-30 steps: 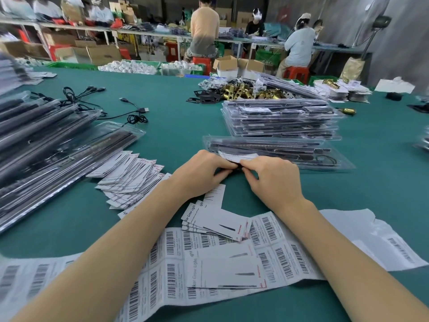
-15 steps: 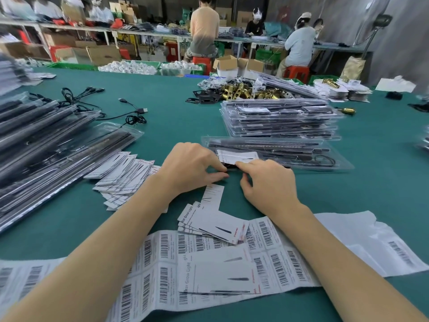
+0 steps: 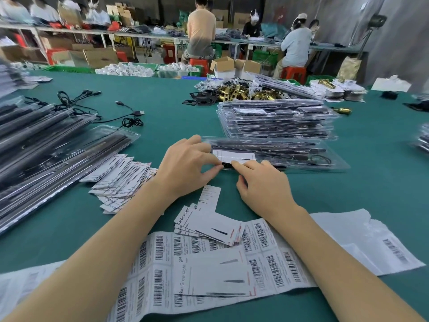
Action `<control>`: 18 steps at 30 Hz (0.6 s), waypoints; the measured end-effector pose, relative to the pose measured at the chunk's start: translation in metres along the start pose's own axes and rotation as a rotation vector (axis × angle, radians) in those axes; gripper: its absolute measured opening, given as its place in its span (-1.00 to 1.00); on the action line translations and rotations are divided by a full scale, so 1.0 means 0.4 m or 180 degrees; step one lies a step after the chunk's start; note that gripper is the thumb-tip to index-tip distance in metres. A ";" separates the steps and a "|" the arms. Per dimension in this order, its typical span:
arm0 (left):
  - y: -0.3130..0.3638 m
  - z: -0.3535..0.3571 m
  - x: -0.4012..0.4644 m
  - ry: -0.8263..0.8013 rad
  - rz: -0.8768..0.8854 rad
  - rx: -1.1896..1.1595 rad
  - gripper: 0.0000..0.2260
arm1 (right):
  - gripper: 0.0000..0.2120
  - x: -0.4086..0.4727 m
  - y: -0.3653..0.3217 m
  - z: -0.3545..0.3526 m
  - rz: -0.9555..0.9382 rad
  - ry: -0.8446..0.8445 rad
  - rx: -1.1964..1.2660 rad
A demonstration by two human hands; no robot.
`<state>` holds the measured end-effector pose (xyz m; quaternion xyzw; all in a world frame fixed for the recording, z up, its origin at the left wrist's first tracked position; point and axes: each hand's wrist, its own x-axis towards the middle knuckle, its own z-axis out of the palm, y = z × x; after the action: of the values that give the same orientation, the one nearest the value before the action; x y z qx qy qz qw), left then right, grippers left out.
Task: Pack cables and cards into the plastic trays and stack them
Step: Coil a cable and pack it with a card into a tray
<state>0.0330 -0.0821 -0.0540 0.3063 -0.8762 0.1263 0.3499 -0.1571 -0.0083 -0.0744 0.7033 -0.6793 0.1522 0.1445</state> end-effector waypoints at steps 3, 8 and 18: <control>-0.009 0.014 -0.002 0.0053 -0.0663 -0.0577 -0.82 | -0.60 0.000 0.001 -0.001 0.0023 -0.0037 0.0024; -0.050 0.014 -0.012 -0.0530 -0.0801 -0.1003 -0.80 | -0.62 -0.002 0.004 -0.007 -0.0045 -0.0021 0.0141; -0.051 0.023 -0.017 -0.0787 -0.0845 -0.1033 -0.76 | -0.57 -0.008 0.013 -0.022 -0.0492 -0.0125 0.0370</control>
<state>0.0446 -0.0990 -0.0652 0.3716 -0.8733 -0.1016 0.2982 -0.1627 -0.0020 -0.0676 0.7636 -0.6157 0.1659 0.1014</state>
